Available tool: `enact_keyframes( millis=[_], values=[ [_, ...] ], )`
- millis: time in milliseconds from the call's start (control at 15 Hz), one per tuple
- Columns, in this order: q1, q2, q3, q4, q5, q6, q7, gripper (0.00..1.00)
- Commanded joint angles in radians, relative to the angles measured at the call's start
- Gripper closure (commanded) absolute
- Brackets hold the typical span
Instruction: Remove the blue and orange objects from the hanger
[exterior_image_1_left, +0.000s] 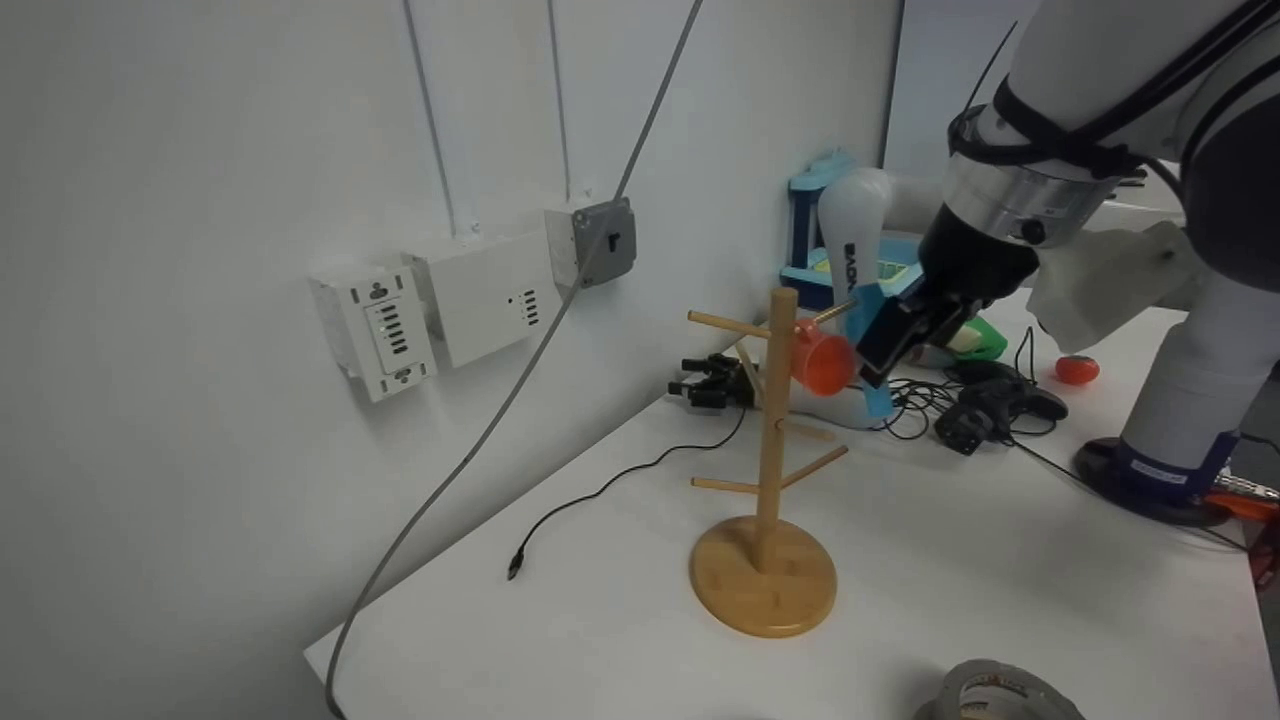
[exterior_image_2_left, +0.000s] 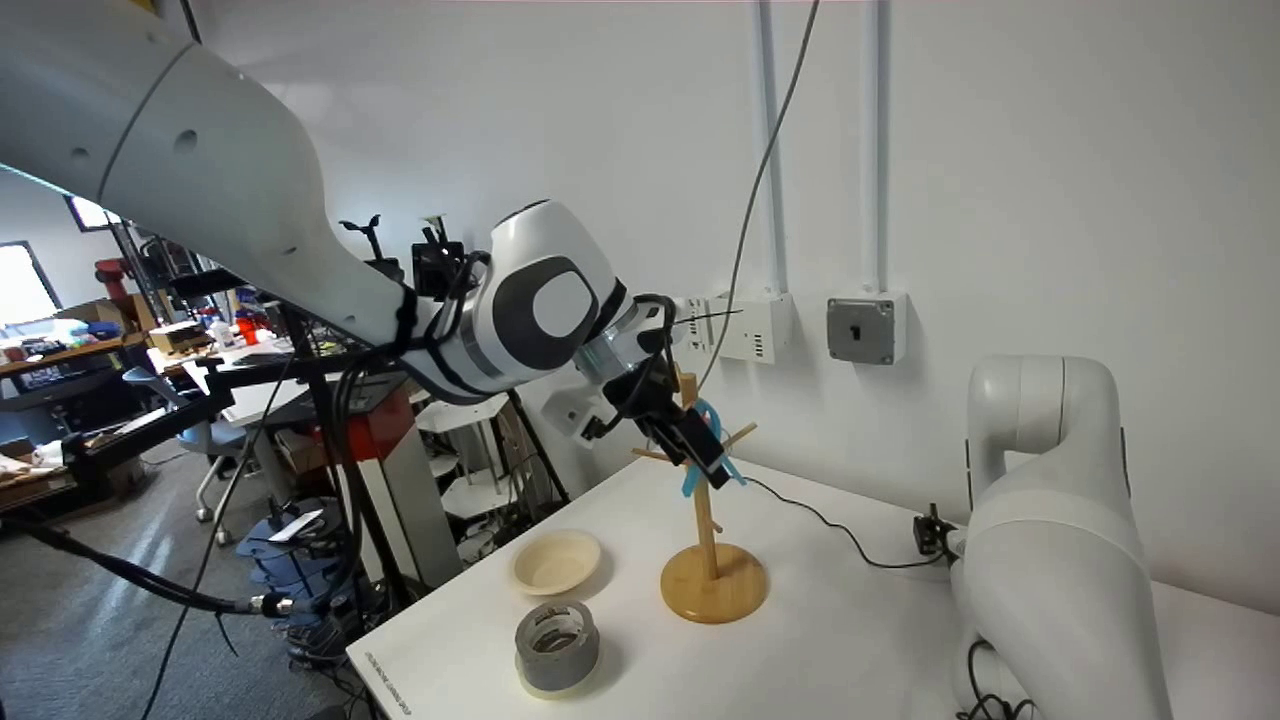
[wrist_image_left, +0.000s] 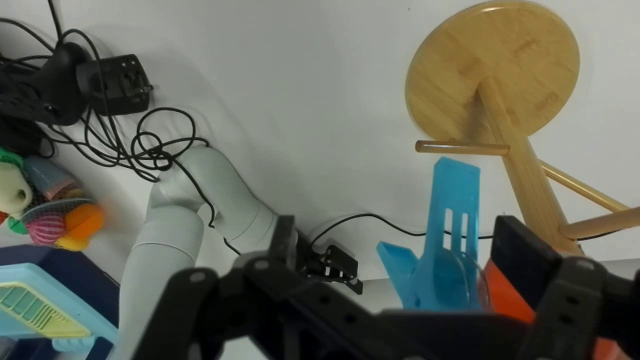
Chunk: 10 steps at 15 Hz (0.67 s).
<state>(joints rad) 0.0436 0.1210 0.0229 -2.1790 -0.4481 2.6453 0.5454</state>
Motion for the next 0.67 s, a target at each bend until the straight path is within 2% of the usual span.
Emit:
enact_keyframes(
  millis=[0, 600],
  values=[
    [0.026, 0.016, -0.035, 0.009, -0.038, 0.013, 0.025, 0.00],
    [0.043, 0.050, -0.059, 0.027, -0.055, 0.008, 0.034, 0.00]
  ],
)
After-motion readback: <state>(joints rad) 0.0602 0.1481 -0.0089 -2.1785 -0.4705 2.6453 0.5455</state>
